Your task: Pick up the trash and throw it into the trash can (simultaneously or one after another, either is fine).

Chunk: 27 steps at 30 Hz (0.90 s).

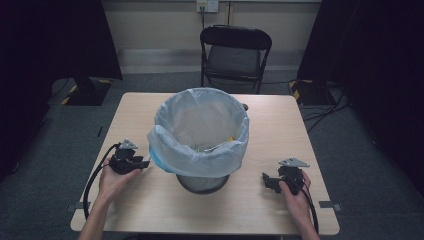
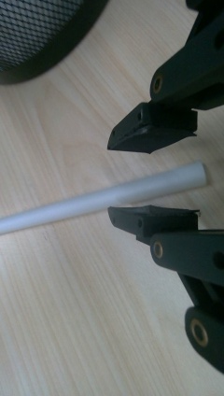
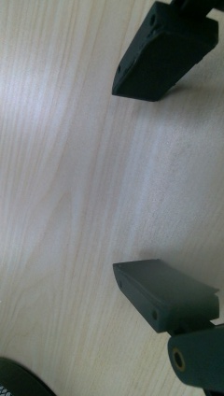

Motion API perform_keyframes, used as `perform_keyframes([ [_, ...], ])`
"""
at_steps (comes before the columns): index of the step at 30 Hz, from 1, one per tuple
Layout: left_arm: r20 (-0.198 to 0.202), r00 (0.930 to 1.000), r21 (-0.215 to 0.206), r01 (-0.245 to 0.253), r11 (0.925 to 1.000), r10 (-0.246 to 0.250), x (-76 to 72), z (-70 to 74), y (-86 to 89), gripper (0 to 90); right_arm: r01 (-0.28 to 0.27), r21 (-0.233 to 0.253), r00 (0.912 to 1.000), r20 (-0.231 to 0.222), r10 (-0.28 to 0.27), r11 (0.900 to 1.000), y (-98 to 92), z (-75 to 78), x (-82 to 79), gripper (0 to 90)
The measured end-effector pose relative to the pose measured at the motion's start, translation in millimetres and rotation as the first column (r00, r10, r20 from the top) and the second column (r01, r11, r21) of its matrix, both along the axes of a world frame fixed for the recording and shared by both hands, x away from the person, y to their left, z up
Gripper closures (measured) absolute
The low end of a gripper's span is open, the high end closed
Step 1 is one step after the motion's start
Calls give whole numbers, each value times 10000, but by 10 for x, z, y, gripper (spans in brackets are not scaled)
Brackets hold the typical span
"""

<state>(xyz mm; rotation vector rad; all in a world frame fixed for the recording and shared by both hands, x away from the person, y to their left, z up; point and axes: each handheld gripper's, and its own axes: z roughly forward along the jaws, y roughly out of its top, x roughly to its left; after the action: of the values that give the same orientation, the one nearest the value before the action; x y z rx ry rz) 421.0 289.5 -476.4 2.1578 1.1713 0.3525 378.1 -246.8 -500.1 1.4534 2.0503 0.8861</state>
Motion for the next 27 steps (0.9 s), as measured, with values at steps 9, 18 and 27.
perform_keyframes([
  [9, 2, 10000, 602, -10, 9982, 10, -12, -48, 14, 709, -7, -3, 10000, 3, 7, 10000, -1, 0, 0, 119],
  [18, 17, 9999, 562, -156, 9983, 156, -9, -50, 42, 793, 0, 0, 10000, -1, 0, 10000, 0, 0, 0, 119],
  [27, -135, 9996, 461, -252, 9986, 259, -19, -43, 22, 798, -9, -3, 10000, 3, 9, 10000, -1, 0, 0, 119],
])
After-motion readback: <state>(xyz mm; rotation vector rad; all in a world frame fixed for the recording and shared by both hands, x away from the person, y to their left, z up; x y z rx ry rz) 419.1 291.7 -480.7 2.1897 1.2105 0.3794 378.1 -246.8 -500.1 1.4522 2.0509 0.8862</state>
